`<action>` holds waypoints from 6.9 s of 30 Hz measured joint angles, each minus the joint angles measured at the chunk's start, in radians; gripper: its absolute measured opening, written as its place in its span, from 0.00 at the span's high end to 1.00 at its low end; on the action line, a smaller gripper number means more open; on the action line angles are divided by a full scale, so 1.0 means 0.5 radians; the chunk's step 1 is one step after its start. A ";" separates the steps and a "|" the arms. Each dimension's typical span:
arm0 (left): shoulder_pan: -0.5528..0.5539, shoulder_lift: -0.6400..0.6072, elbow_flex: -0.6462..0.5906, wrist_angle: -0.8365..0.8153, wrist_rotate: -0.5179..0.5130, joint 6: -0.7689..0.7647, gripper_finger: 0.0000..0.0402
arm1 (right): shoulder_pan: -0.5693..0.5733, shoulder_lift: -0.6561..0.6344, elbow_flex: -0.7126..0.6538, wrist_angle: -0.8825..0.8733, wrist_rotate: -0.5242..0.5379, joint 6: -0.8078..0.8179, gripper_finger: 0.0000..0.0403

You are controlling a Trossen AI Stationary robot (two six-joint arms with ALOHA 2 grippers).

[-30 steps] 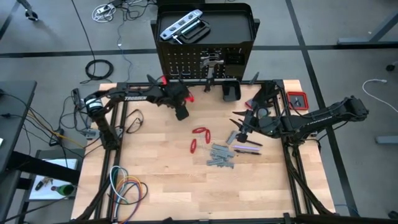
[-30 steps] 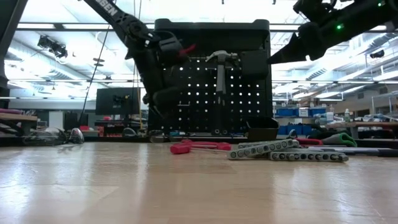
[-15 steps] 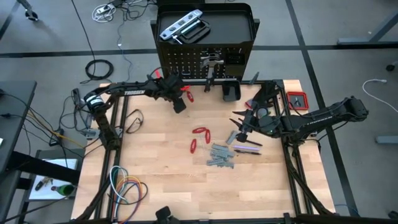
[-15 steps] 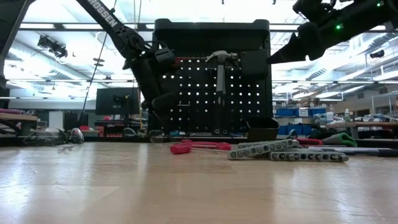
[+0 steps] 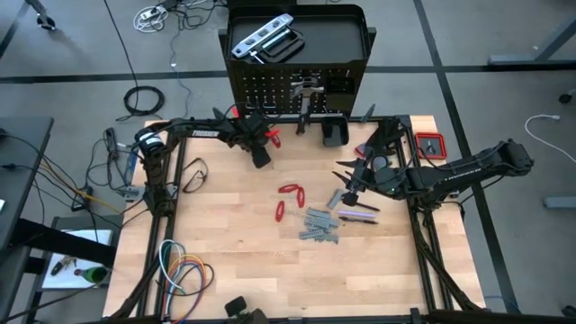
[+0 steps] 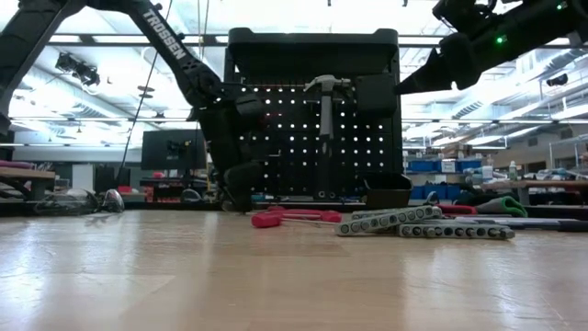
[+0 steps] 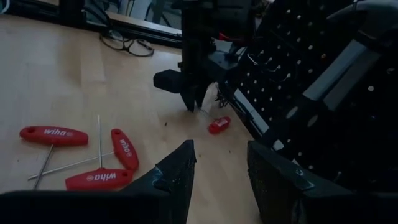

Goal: Hang tools onto peg board
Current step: Hang the allen wrench onto the peg board

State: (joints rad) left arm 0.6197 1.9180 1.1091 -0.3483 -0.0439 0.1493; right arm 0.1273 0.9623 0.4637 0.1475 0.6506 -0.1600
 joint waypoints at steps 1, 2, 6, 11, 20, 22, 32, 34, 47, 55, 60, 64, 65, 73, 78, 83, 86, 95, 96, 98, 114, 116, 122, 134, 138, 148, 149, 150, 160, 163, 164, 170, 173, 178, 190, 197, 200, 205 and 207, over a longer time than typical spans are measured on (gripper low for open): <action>0.000 0.001 0.000 -0.009 0.025 0.002 0.79 | 0.000 0.000 0.000 0.002 0.000 0.000 0.61; 0.000 0.002 0.000 -0.018 0.047 0.002 0.88 | 0.000 0.000 0.000 0.000 0.000 0.000 0.61; -0.026 0.004 0.000 -0.037 0.066 -0.004 0.98 | 0.000 0.000 0.000 0.001 0.000 0.000 0.62; -0.153 -0.084 -0.008 -0.079 -0.130 -0.039 1.00 | 0.000 0.000 0.000 -0.002 0.000 0.000 0.62; -0.510 -0.459 -0.014 -0.124 -0.507 -0.205 1.00 | 0.000 0.000 0.000 -0.031 0.001 0.007 0.62; -0.594 -0.515 -0.016 -0.109 -0.575 -0.227 1.00 | 0.003 0.000 0.000 -0.036 0.001 0.013 0.62; -0.645 -0.440 -0.012 -0.196 -0.547 -0.509 0.99 | 0.005 0.000 0.000 0.009 -0.032 0.017 0.62; -0.599 -0.380 -0.012 -0.155 -0.506 -0.527 0.96 | 0.005 0.000 0.000 0.019 -0.061 0.022 0.62; -0.359 -0.082 -0.009 -0.023 -0.262 -0.549 0.56 | 0.005 -0.001 0.000 0.019 -0.085 0.011 0.62; -0.302 0.011 0.009 -0.091 0.099 -0.443 0.74 | 0.005 -0.001 0.000 0.013 -0.085 0.008 0.62; -0.430 0.000 0.006 -0.143 0.070 -0.405 0.98 | 0.005 -0.001 0.000 0.013 -0.085 0.008 0.62; -0.588 -0.072 0.061 -0.193 -0.089 -0.361 0.99 | 0.005 -0.001 0.000 0.012 -0.086 0.049 0.62; -0.632 -0.100 0.070 -0.198 -0.121 -0.351 1.00 | 0.004 -0.001 0.000 0.005 -0.102 0.078 0.62; -0.973 -0.368 0.073 0.208 -0.739 -0.079 1.00 | -0.136 0.006 0.000 0.017 -0.516 0.425 0.62; -1.132 -0.424 0.046 0.514 -1.092 0.106 1.00 | -0.223 0.106 0.000 0.138 -0.662 0.648 0.62; -1.226 -0.415 -0.023 0.844 -1.238 0.230 1.00 | -0.237 0.324 0.000 0.466 -0.861 0.687 0.62; -1.252 -0.418 -0.033 0.907 -1.344 0.291 1.00 | -0.244 0.413 0.000 0.616 -0.868 0.666 0.62; -1.362 -0.383 -0.034 1.222 -1.411 0.521 1.00 | -0.346 0.550 0.000 0.842 -0.786 0.572 0.54; -1.371 -0.383 -0.034 1.229 -1.429 0.533 1.00 | -0.353 0.555 0.000 0.845 -0.752 0.558 0.53; -1.388 -0.383 -0.034 1.253 -1.437 0.537 1.00 | -0.355 0.556 0.000 0.864 -0.734 0.524 0.51; -1.409 -0.383 -0.034 1.287 -1.195 0.517 1.00 | -0.387 0.593 0.000 1.125 -0.882 0.215 0.76; -1.409 -0.383 -0.033 1.285 -1.189 0.517 1.00 | -0.391 0.593 0.000 1.125 -0.911 0.209 0.83; -1.408 -0.383 -0.033 1.280 -1.192 0.431 1.00 | -0.396 0.593 0.000 1.124 -0.930 0.156 0.83; -1.409 -0.422 0.140 0.539 -1.217 -0.117 0.69 | -0.414 0.593 0.000 1.088 -0.909 0.155 0.83; -1.408 -0.424 0.158 0.351 -1.211 -0.202 0.61 | -0.415 0.593 0.000 1.075 -0.903 0.159 0.82; -1.326 -0.358 0.159 0.371 -1.300 -0.219 0.60 | -0.401 0.593 0.018 1.064 -0.914 0.162 0.82; -1.314 -0.357 0.159 0.380 -1.303 -0.219 0.60 | -0.399 0.592 0.018 1.063 -0.924 0.163 0.82; -1.302 -0.357 0.159 0.401 -1.303 -0.218 0.60 | -0.400 0.592 0.018 1.060 -0.925 0.163 0.82; -1.282 -0.348 0.157 0.509 -1.266 -0.110 0.72 | -0.401 0.592 0.019 1.007 -0.920 0.170 0.82; -1.283 -0.345 0.157 0.496 -1.236 -0.077 0.91 | -0.401 0.592 0.019 1.008 -0.914 0.171 0.82; -1.282 -0.345 0.157 0.494 -1.218 -0.061 0.95 | -0.402 0.592 0.019 1.010 -0.913 0.176 0.82; -1.280 -0.345 0.156 0.501 -1.201 -0.054 0.99 | -0.397 0.591 0.019 1.022 -0.914 0.181 0.80; -1.281 -0.345 0.156 0.511 -1.200 -0.090 0.99 | -0.381 0.590 0.020 1.022 -0.908 0.181 0.75; -1.279 -0.345 0.154 0.539 -1.232 -0.149 1.00 | -0.377 0.588 0.020 0.956 -0.911 0.180 0.61; -1.007 -0.671 -0.613 1.135 -1.273 -0.349 1.00 | -0.383 0.273 0.019 0.512 -0.490 0.173 0.40; -0.566 -1.173 -0.982 1.741 -0.914 -0.417 1.00 | -0.404 0.350 0.019 0.522 -0.516 0.224 0.42; -0.396 -1.222 -0.943 1.765 -0.815 -0.466 1.00 | -0.405 0.422 0.019 0.610 -0.555 0.224 0.42; -0.238 -1.163 -0.784 1.756 -0.698 -0.469 1.00 | -0.405 0.536 0.019 0.759 -0.662 0.224 0.42; -0.199 -1.136 -0.733 1.735 -0.687 -0.477 1.00 | -0.405 0.574 0.019 0.784 -0.669 0.222 0.43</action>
State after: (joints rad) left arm 0.5203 1.3501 0.7424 0.5193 -0.3875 -0.0892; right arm -0.0750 1.2492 0.4732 0.5397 0.3160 -0.0493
